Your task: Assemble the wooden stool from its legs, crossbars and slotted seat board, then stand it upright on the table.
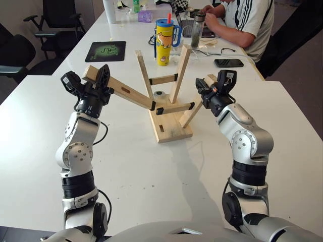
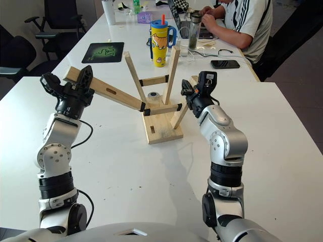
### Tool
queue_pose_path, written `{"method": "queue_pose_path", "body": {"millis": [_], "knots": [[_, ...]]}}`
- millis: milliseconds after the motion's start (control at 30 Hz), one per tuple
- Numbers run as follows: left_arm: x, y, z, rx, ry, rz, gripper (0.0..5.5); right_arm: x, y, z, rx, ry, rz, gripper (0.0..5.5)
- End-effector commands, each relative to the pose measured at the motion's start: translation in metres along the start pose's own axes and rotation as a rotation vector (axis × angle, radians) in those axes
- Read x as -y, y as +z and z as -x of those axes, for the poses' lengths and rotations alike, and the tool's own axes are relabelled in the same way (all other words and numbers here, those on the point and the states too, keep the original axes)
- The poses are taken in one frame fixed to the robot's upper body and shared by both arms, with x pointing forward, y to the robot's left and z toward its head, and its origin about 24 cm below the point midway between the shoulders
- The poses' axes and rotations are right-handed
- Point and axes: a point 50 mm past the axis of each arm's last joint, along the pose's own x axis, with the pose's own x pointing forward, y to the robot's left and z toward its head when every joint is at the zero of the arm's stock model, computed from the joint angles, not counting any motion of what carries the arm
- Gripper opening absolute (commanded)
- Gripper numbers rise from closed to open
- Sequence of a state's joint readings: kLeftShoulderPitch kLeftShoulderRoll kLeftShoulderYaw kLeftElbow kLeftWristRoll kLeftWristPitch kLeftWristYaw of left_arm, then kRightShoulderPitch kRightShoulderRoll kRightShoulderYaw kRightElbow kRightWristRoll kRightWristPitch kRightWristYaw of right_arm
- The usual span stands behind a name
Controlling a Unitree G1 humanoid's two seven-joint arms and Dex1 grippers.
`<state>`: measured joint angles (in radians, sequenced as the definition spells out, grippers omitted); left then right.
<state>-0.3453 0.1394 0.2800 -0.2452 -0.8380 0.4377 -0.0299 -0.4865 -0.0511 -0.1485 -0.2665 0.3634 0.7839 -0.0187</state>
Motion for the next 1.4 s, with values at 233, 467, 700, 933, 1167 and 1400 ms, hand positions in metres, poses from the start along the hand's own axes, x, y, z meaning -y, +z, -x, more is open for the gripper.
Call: {"method": "queue_pose_path", "body": {"millis": [233,467,700,933,1167,1400], "knots": [[-0.007,-0.023,0.001,-0.059,0.101,0.012,1.02,0.015,-0.024,0.006,0.04,-0.24,0.12,1.01],[-0.009,-0.044,-0.005,-0.08,0.161,0.078,1.02,0.006,-0.036,0.001,0.012,-0.204,0.065,1.0],[-0.001,-0.058,-0.02,-0.089,0.137,0.1,1.02,0.004,-0.04,0.0,0.005,-0.195,0.061,1.0],[-0.001,-0.072,-0.021,-0.137,0.158,0.077,1.02,0.004,-0.04,0.0,0.009,-0.204,0.067,1.0],[-0.007,-0.085,-0.012,-0.172,0.229,0.04,1.02,0.004,-0.04,0.0,0.014,-0.208,0.071,1.0],[0.0,-0.093,-0.004,-0.263,0.315,-0.217,1.02,0.004,-0.039,0.0,0.025,-0.221,0.092,1.0]]}}
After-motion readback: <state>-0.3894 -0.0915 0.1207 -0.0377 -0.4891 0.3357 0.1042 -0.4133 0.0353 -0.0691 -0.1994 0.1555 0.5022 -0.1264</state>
